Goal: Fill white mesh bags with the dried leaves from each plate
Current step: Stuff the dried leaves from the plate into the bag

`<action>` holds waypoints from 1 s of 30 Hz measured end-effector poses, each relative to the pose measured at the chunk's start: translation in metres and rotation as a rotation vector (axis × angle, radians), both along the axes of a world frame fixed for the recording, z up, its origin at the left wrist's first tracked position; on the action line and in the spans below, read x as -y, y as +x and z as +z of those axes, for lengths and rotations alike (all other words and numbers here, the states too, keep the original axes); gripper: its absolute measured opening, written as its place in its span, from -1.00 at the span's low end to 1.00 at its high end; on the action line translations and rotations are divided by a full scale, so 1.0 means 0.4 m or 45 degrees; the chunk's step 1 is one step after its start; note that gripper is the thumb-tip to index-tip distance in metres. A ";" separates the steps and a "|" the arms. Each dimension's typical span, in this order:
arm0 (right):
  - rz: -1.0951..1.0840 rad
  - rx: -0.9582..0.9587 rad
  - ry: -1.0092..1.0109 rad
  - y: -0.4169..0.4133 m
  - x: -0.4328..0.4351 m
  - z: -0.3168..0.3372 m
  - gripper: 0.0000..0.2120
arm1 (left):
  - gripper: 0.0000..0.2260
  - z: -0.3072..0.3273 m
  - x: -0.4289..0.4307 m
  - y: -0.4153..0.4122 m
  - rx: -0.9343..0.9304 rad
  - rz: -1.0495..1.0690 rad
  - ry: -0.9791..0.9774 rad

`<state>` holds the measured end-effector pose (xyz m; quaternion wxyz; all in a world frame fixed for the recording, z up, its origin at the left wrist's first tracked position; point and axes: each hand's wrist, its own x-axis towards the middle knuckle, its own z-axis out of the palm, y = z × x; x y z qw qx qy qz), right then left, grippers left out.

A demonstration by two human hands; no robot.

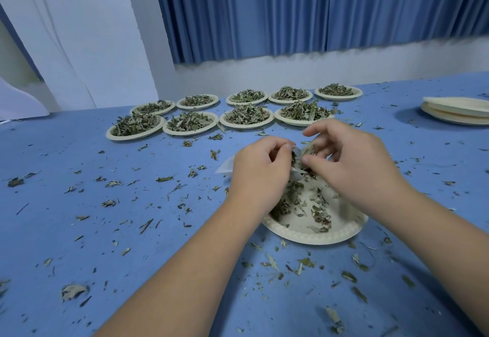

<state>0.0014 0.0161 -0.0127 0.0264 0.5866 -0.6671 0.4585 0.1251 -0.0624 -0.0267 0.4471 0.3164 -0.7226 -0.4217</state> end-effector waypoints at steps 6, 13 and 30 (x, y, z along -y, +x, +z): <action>0.063 0.006 -0.069 0.008 0.001 -0.006 -0.83 | -0.85 0.003 -0.002 0.001 0.005 0.039 -0.009; 0.026 -0.104 -0.006 -0.004 0.009 -0.004 -0.90 | -0.85 0.000 -0.003 0.004 0.011 0.043 -0.036; -0.064 0.155 0.062 -0.025 0.033 -0.003 -0.83 | -0.82 0.006 -0.013 0.004 -0.015 0.042 -0.108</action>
